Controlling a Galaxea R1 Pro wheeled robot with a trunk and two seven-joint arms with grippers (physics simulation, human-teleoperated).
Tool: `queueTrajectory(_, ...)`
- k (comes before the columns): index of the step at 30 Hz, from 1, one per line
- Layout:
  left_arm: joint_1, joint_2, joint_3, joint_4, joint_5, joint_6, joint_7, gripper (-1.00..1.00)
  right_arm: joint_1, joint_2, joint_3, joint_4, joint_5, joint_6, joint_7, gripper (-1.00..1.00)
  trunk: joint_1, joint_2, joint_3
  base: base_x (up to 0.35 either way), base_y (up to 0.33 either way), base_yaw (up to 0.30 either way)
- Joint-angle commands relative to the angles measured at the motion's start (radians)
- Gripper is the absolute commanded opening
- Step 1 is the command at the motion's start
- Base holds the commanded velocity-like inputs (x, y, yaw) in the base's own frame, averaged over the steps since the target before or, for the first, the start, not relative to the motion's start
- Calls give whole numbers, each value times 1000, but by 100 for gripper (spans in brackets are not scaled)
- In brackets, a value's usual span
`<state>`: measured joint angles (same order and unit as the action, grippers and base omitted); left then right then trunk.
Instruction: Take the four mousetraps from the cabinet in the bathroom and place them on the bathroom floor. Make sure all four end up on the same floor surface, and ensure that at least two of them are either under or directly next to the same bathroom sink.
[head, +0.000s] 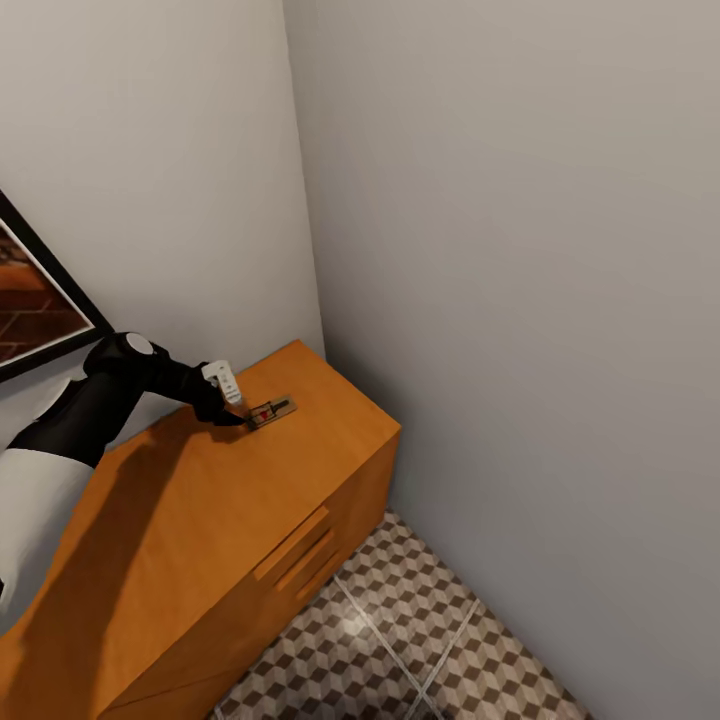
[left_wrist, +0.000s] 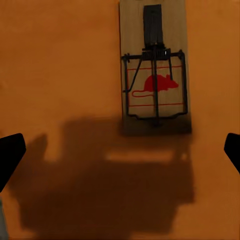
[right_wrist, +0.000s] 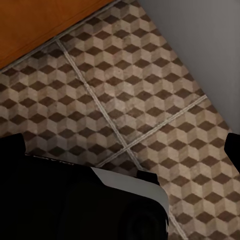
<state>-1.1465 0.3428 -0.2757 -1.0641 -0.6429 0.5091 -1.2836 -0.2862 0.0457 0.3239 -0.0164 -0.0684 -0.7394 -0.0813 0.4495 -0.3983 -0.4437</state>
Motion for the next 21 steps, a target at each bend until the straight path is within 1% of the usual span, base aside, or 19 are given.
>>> queueTrajectory(1,-1,1,0,-1,-3,10,-5,100,-1,0,9,1,-7,-3,-5,100,1,-2,-2,0,0,0)
queueTrajectory(12,-1,-1,9,0,-3,11,-2,100,-1,-1,9,1,-7,-3,-4,100,1,-2,-2,0,0,0)
queueTrajectory(21,-1,-13,8,3,-3,10,-1,100,-1,-7,8,1,-7,-4,-3,100,1,-2,-2,0,0,0)
